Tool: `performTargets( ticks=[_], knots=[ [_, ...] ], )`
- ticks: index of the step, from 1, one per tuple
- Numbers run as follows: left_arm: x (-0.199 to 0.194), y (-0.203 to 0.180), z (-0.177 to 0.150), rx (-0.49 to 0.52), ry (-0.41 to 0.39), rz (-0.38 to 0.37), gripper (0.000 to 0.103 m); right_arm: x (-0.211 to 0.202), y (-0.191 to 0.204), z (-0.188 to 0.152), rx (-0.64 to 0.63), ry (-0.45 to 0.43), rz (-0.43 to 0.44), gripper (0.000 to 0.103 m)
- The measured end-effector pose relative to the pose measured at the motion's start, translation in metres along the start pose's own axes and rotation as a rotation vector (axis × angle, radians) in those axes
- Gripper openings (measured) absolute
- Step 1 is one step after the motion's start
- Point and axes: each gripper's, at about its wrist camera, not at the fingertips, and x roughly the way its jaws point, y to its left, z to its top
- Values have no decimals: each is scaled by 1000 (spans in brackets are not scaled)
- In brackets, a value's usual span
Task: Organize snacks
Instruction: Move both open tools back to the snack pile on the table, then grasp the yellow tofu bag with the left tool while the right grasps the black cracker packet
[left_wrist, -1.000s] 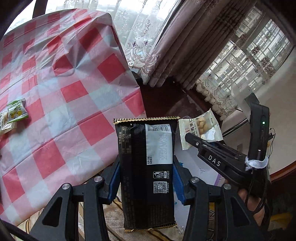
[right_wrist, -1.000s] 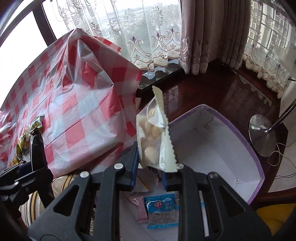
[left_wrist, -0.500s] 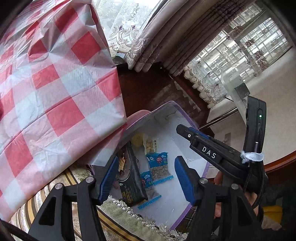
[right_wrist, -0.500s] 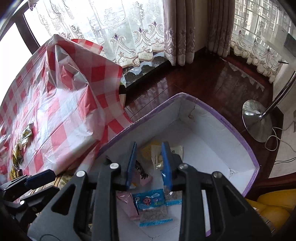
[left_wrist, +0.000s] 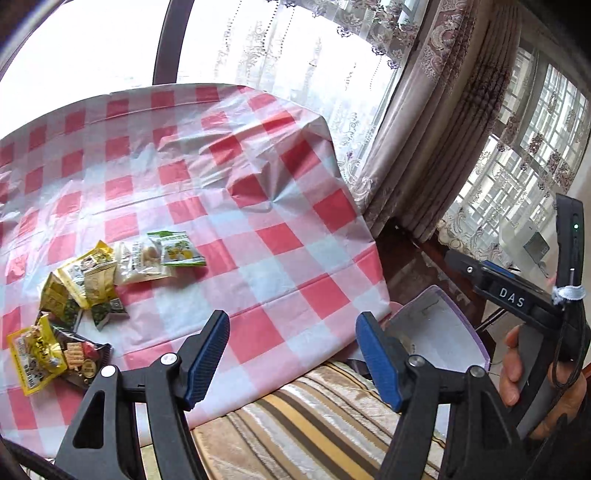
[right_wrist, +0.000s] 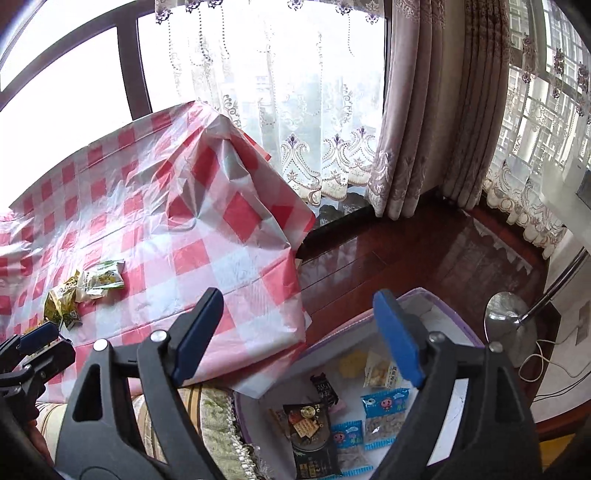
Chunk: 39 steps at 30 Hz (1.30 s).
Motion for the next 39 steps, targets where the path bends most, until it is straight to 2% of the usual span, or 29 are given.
performTargets(
  ticks=[4,6,7,10,12,15,20,23,25,27,31,32,33,34,37,39],
  knots=[
    [-26,62,-11,-101,-35,191,72,-15,55,4,-157,-50,-5,90],
    [-41,95,-19,-176,-49,213,72,-13,81,3,-216,-25,-3,90],
    [-47,108,-22,-206,-56,216,72,-10,91,2,-221,-1,29,90],
    [-63,146,-36,-261,-44,269,71,0,121,-8,-217,82,197,90],
    [-67,165,-44,-291,-21,285,71,5,146,-19,-223,115,241,90],
    [-72,194,-54,-363,-3,282,71,12,181,-32,-269,151,296,90],
    [-62,224,-65,-485,31,206,70,21,225,-52,-357,203,353,90],
    [-51,231,-67,-506,71,165,70,25,240,-59,-387,237,392,90],
    [-45,231,-63,-450,102,179,70,25,248,-64,-421,245,411,90],
    [-41,227,-56,-341,133,217,70,27,256,-70,-454,255,417,90],
    [-29,207,-48,32,199,327,73,33,266,-80,-503,287,411,90],
    [-26,200,-48,142,205,350,80,34,268,-81,-509,295,413,90],
    [-22,195,-48,232,208,346,85,36,269,-82,-513,305,421,90],
    [-19,193,-46,293,210,343,85,38,270,-82,-516,314,427,90],
    [-8,197,-36,387,232,266,85,42,274,-85,-534,341,437,90],
    [3,200,-31,433,279,205,85,42,277,-86,-544,348,439,90]
  ],
)
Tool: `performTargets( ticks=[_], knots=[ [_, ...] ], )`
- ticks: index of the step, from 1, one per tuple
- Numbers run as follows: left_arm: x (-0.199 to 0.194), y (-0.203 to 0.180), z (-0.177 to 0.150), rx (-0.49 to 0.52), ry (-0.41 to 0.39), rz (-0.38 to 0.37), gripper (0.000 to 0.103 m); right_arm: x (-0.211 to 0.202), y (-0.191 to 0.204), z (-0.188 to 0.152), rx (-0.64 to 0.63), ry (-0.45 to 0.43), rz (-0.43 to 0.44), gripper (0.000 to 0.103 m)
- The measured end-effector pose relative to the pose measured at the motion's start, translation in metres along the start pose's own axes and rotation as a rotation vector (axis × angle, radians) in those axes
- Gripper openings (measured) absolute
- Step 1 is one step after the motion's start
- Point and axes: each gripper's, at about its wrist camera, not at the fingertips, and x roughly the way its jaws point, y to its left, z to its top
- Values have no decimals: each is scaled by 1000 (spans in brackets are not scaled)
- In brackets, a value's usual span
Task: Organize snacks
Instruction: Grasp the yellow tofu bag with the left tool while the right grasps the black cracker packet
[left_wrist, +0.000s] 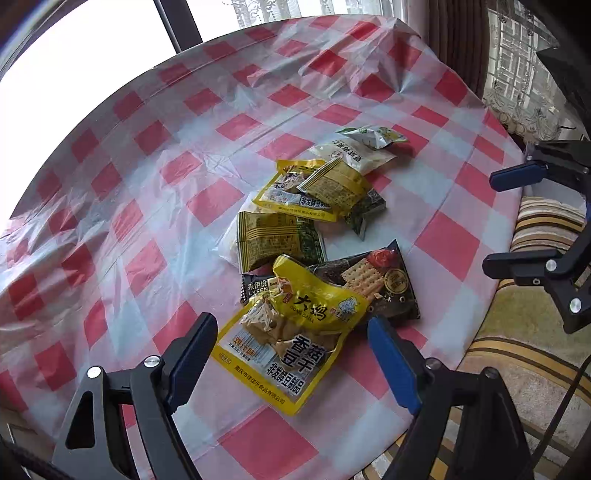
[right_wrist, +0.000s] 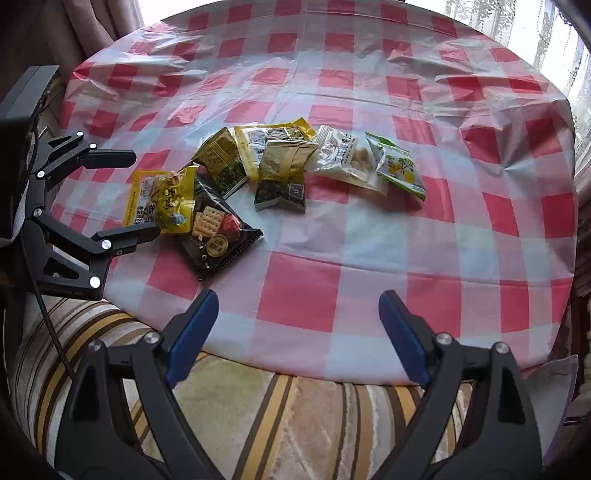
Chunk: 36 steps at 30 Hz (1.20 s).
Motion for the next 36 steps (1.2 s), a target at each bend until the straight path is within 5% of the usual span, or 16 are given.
performTargets(
  ticks=[7,8,9,15,20,23,26,29,36],
  knots=[
    [29,6,5,71,97,-114,84,4,4,2,-21,19,9,90],
    [31,6,2,58,106,-126,78,4,5,3,-27,20,11,90],
    [32,7,0,39,110,-123,64,5,6,3,-33,21,13,90],
    [12,18,-24,-165,77,-159,44,12,20,12,-93,26,41,90],
    [7,25,-54,-375,122,-140,43,23,36,23,-152,31,81,90],
    [-2,19,-64,-408,104,-153,52,31,46,32,-200,32,92,90],
    [-15,14,-65,-358,57,-115,80,42,56,41,-264,35,90,90],
    [-22,17,-62,-278,38,-69,81,54,65,47,-339,48,75,90],
    [3,20,-48,-20,116,-140,82,77,86,53,-509,67,78,90]
  ],
)
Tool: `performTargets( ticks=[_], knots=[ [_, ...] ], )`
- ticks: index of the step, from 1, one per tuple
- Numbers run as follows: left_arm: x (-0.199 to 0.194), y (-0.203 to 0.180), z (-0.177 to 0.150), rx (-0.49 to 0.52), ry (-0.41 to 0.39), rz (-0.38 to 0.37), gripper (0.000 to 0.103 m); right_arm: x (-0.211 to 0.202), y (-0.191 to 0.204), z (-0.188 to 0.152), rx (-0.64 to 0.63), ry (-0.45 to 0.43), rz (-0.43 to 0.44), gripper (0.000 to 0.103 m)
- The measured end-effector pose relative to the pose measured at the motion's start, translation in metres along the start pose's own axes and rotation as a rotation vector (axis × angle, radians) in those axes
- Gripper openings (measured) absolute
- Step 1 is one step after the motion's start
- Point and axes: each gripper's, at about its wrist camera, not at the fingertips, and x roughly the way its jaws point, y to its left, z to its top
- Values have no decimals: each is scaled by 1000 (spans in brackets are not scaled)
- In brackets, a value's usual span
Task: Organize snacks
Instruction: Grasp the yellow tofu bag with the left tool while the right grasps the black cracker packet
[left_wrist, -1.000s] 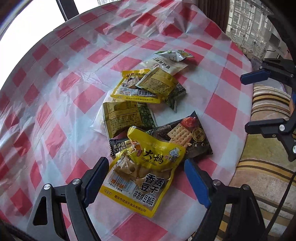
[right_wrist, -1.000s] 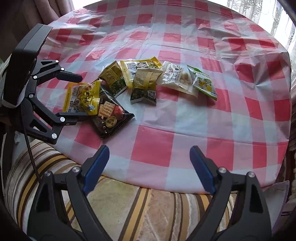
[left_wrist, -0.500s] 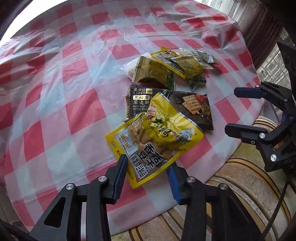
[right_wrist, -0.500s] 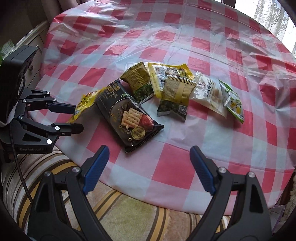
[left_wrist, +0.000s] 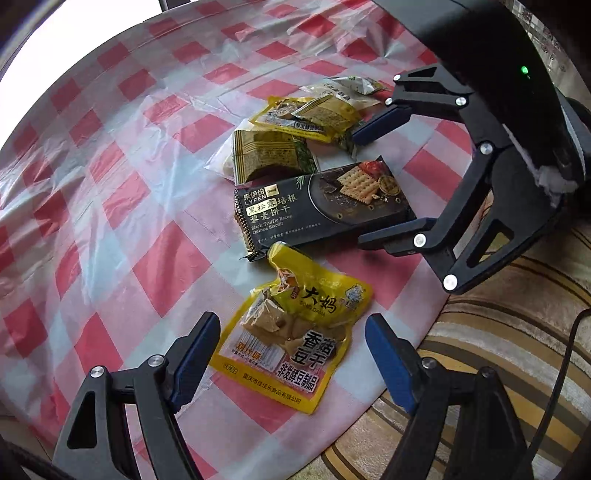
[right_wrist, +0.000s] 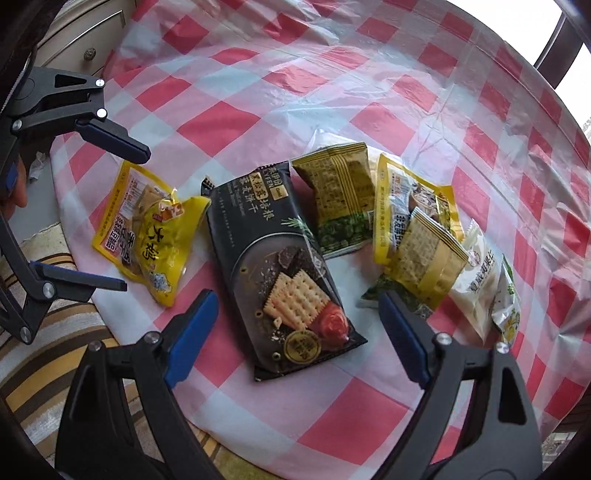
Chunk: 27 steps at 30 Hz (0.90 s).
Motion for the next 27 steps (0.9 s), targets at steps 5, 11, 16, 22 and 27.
performTargets(
  ticks=[5,11,16,22,27],
  knots=[
    [20,5,3,23,46,-70,80,11,-6,7,5,2,52,89],
    [11,16,-9,-149,-16,-53,64,11,-6,11,17,-18,93,71],
    [7,17,-22,-349,-38,-4,63,6,0,5,52,-9,85,62],
    [5,6,-29,-395,-31,36,75,-4,-2,-15,184,51,93,60],
    [-4,9,-33,-403,-73,0,78,-8,-3,-25,223,51,132,62]
  ],
)
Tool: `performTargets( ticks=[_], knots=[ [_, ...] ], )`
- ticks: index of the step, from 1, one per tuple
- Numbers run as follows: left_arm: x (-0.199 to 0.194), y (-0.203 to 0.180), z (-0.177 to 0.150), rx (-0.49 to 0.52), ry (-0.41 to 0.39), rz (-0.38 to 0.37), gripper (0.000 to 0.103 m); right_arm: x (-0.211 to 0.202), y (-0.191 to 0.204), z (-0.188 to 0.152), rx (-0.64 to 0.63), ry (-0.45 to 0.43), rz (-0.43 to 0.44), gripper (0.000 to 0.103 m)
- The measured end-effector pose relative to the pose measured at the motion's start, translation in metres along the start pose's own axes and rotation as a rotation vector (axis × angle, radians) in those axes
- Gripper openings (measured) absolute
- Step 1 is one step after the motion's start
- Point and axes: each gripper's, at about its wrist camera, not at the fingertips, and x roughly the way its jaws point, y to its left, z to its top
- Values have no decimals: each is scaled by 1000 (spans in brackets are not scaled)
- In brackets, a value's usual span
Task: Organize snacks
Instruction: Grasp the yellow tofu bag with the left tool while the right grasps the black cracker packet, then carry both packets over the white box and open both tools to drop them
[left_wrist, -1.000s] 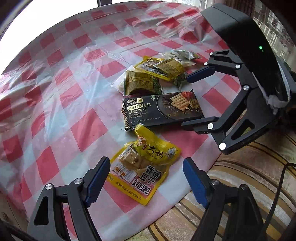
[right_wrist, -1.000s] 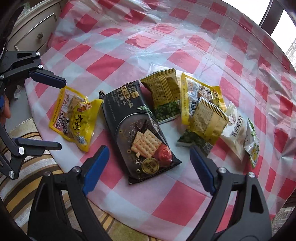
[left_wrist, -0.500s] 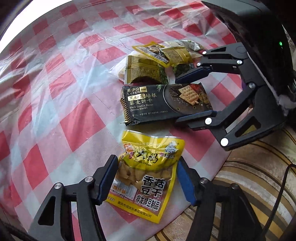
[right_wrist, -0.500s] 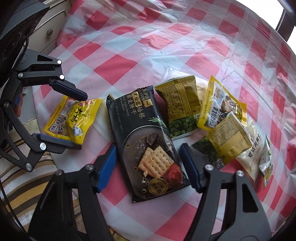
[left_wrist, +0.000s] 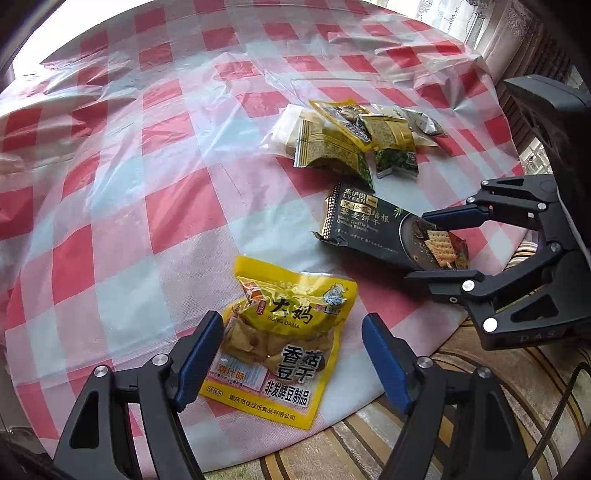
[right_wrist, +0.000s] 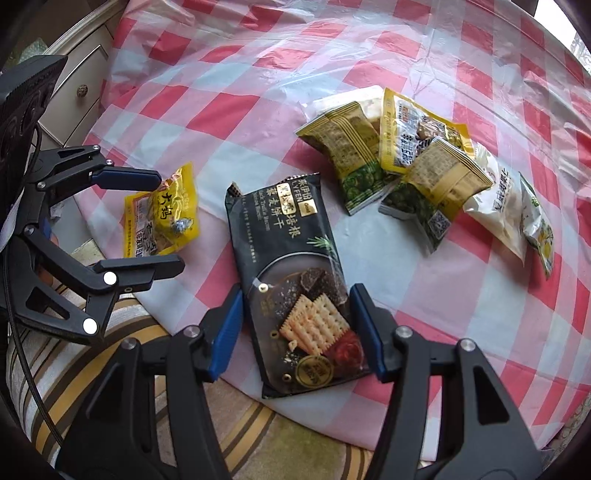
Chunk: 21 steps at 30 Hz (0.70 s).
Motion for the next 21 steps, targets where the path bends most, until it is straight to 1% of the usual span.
performTargets(
  ticks=[2,5,7,10,11,12,13,16,17,20,21],
  knots=[
    [-4,3,-1,7,-10,0,78,0,-3,1,16,-1,6,66],
    [-3,4,-1,21,-8,-14,78,-1,-11,2,44,-8,31,76],
    [2,3,0,36,11,2,78,0,-15,2,54,-6,44,76],
    [10,-3,3,73,16,44,76,1,-14,4,56,-12,44,77],
    [11,-4,4,79,14,62,70,0,-13,3,52,-13,24,73],
    [12,-4,6,77,12,67,66,0,-12,2,46,-14,-5,65],
    [11,-4,6,72,9,59,64,-1,-10,2,39,-15,-25,61],
    [9,-4,5,63,5,58,60,1,-9,2,46,-21,-17,59],
    [7,-5,5,58,0,56,57,1,-10,2,49,-23,-13,59],
    [3,-4,5,13,-4,21,54,-5,-11,-2,58,-39,-8,57],
    [2,-5,4,10,-4,26,54,-10,-12,-4,61,-50,-5,57]
  ],
)
